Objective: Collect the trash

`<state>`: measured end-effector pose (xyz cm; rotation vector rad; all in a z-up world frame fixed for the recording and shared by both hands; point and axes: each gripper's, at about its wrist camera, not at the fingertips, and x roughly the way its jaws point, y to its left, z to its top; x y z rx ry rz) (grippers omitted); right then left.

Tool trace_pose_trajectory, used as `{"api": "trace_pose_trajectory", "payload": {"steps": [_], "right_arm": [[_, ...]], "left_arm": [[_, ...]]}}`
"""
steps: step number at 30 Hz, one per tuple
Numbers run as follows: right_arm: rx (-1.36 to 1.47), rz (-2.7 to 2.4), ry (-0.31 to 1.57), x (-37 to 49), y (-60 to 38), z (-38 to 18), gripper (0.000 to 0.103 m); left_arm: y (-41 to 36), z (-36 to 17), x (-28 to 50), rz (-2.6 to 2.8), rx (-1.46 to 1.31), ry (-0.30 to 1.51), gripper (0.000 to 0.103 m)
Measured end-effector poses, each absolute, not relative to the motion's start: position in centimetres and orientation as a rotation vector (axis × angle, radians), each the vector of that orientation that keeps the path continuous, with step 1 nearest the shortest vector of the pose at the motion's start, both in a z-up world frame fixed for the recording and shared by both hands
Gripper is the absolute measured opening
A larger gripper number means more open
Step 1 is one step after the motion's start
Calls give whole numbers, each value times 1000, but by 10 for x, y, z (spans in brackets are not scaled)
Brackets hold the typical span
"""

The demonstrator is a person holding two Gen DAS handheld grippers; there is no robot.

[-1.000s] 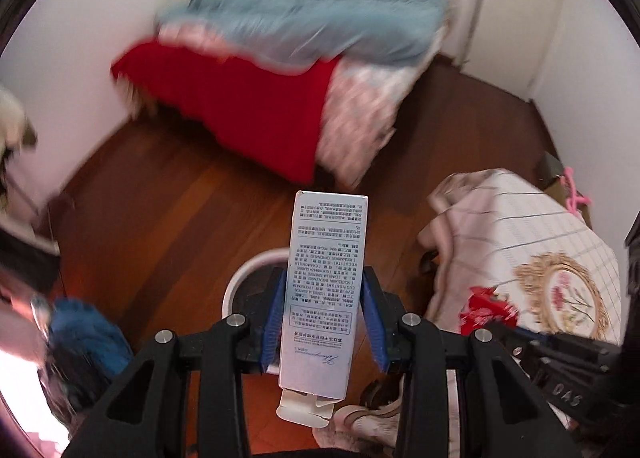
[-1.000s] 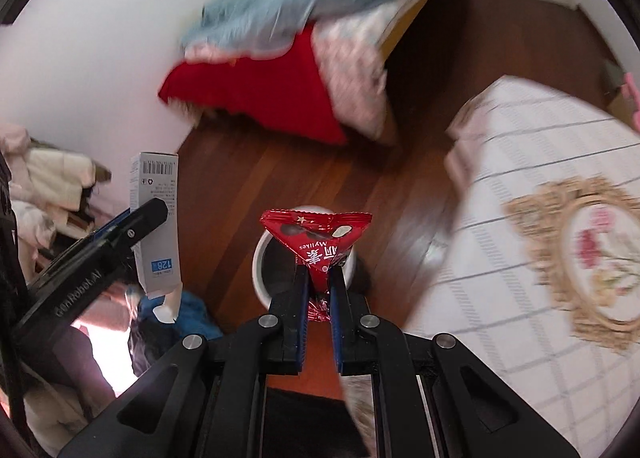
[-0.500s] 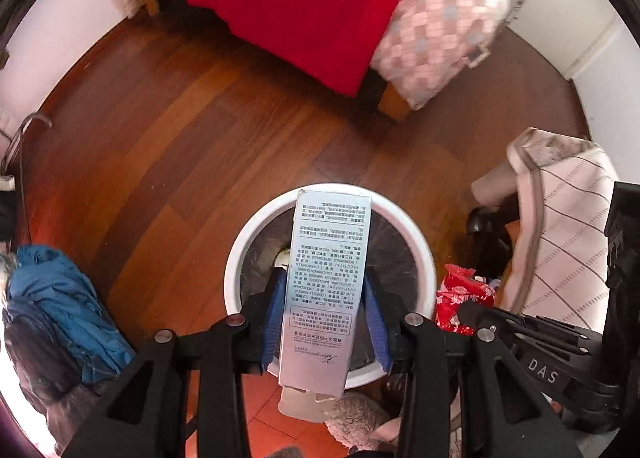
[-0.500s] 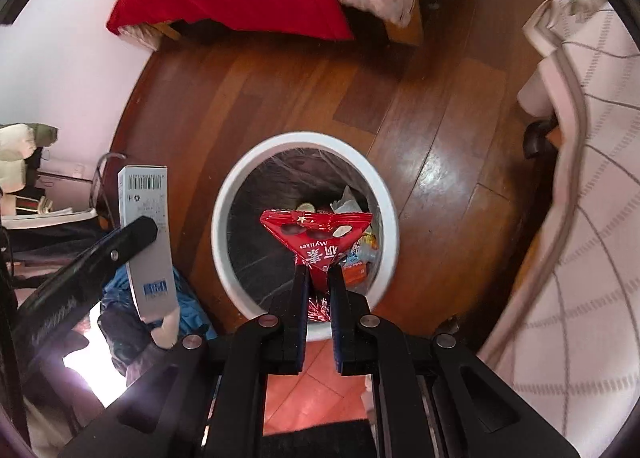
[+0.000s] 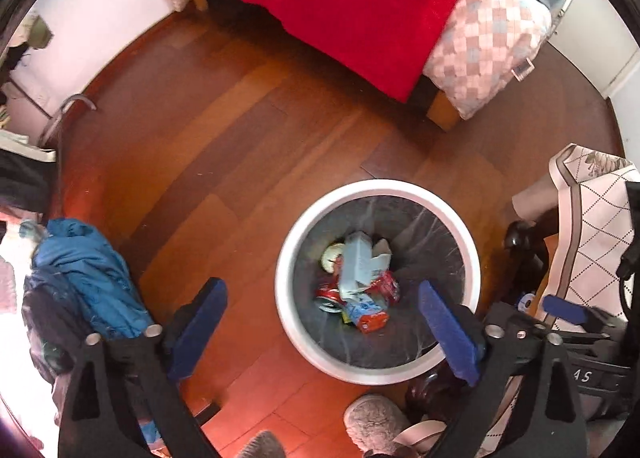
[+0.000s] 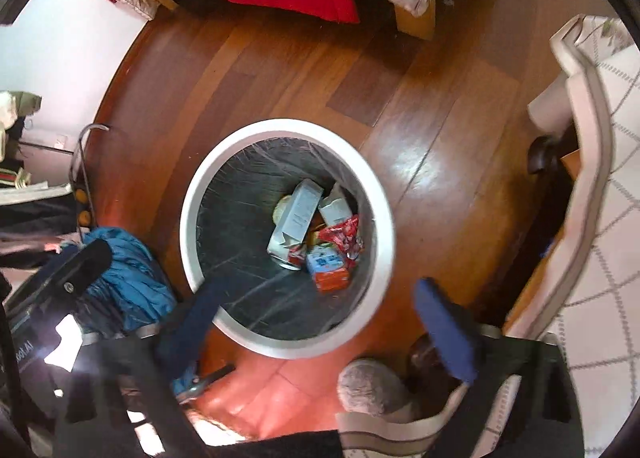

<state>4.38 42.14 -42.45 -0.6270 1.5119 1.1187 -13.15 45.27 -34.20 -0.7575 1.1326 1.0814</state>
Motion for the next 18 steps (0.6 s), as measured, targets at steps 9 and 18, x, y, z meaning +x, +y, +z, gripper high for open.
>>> {"api": "trace_pose_trajectory", "payload": {"steps": [9,18], "right_arm": [[-648,1157,1377,39,376,-343,103],[-605,1259,1316,26,321,-245,103]], "left_arm": [[410,-281,-153,1128,-720,1072,103],[365,-210,-171,1116,-730,986,103]]}}
